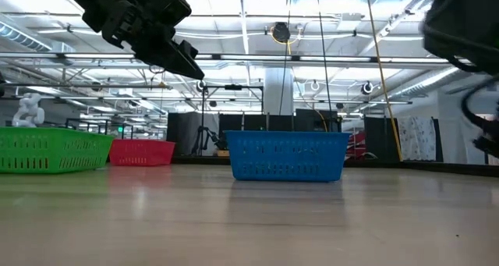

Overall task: Sort rubber bands into baskets
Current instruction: Put the yellow rubber band into the red bin

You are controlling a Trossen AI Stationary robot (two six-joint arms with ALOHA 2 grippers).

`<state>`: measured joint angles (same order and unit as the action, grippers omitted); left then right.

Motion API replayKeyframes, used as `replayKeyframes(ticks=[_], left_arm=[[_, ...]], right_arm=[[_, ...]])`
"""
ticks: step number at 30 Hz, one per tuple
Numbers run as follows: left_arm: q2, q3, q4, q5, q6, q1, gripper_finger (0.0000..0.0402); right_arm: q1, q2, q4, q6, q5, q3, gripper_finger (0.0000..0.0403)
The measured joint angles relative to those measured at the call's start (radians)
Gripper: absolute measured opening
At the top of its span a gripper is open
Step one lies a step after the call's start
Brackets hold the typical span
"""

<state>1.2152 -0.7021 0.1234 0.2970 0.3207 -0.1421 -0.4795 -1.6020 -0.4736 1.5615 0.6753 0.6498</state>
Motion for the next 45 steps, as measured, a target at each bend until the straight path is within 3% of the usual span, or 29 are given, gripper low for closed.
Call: replayKeyframes(ticks=[11,15,25,29,33,39,45], left_arm=[[0.0,0.0,0.025,-0.002,-0.001,0.0,0.0145],[0.0,0.0,0.025,-0.009,-0.001,0.0,0.0145],[0.008,0.0,-0.003,-0.005,-0.011,0.007,0.0145],[0.055,0.0,-0.065,0.066,-0.027,0.029,0.0145],[0.153,0.001,-0.165,0.155,-0.031,0.068,0.0145],[0.318,0.001,-0.417,0.25,-0.068,0.163,0.0145],[0.411,0.001,-0.71,0.265,-0.08,0.251,0.0145]], right_arm=[[-0.065,-0.082,0.087,-0.045,0.088,0.002,0.0012],[-0.068,-0.059,0.098,-0.056,0.054,0.017,0.0005],[-0.069,0.094,0.108,-0.092,-0.284,0.126,0.0001],[-0.076,0.128,0.105,-0.198,-0.461,0.178,0.0],[-0.087,0.152,0.107,-0.287,-0.593,0.217,0.0],[-0.102,0.16,0.112,-0.399,-0.689,0.253,0.0],[-0.106,0.16,0.257,-0.548,-0.793,0.259,0.0]])
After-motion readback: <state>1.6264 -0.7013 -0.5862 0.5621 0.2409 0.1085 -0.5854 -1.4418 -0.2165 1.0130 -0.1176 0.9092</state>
